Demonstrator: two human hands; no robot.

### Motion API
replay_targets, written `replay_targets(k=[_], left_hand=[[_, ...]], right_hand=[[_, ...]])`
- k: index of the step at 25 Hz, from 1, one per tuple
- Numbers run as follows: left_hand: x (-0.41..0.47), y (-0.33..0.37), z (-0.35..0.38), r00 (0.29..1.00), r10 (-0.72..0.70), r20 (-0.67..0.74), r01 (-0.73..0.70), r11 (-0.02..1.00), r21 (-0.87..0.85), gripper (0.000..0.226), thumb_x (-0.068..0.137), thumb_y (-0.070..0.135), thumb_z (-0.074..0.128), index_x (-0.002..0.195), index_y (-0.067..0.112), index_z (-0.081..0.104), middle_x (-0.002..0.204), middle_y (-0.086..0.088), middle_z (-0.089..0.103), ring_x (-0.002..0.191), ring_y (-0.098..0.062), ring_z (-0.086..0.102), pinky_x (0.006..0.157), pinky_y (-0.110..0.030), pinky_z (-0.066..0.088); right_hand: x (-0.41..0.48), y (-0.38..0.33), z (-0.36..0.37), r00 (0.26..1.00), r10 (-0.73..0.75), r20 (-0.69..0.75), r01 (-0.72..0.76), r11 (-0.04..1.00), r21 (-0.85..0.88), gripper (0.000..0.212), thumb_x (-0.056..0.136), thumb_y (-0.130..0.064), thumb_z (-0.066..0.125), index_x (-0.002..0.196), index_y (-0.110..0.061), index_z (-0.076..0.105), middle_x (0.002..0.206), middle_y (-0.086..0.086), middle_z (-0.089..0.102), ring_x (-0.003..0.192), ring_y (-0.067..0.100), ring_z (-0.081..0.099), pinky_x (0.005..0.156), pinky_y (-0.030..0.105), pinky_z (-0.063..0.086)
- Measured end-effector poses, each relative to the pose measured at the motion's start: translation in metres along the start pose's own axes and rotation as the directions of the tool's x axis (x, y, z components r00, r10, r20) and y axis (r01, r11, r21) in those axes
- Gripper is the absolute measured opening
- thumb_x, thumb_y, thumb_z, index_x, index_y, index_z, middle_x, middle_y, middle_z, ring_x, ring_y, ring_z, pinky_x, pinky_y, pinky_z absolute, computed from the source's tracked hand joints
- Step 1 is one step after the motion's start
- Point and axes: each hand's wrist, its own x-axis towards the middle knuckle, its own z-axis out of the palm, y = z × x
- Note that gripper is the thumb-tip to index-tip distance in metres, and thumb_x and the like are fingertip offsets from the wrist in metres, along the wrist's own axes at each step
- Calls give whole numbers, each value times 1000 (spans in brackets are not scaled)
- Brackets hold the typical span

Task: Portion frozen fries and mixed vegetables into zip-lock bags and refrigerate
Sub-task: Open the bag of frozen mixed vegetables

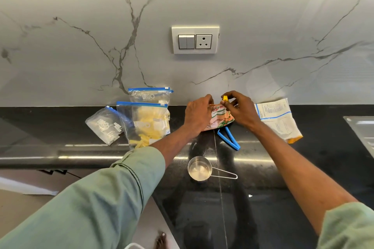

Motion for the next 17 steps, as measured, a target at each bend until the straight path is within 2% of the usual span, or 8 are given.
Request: replay_targets(k=[3,6,17], left_hand=[[-5,-1,-2,1000,-13,-20,13,999,38,17,98,28,64,114,22,61,100,-3,74,93,-20,70,86,-36,56],[-8,-2,-1,1000,-5,-14,6,997,72,23,97,31,66,118,22,61,104,-3,74,95,-20,70,91,-35,53],[-13,-1,0,1000,-11,-3,11,997,80,25,97,31,64,120,23,59,106,-1,75,100,-19,70,104,-34,41]], right_hand=[[-2,3,-1,999,-41,20,41,999,-25,21,96,-32,74,112,-19,71,109,-3,73,88,14,68,77,40,60],[-6,3,2,999,-32,4,33,999,-36,21,94,-32,76,109,-18,71,103,-2,77,92,16,73,81,43,62],[-12,-1,12,991,-112,-70,103,986,-129,19,96,-18,75,112,-10,68,95,10,79,82,28,76,77,29,56]])
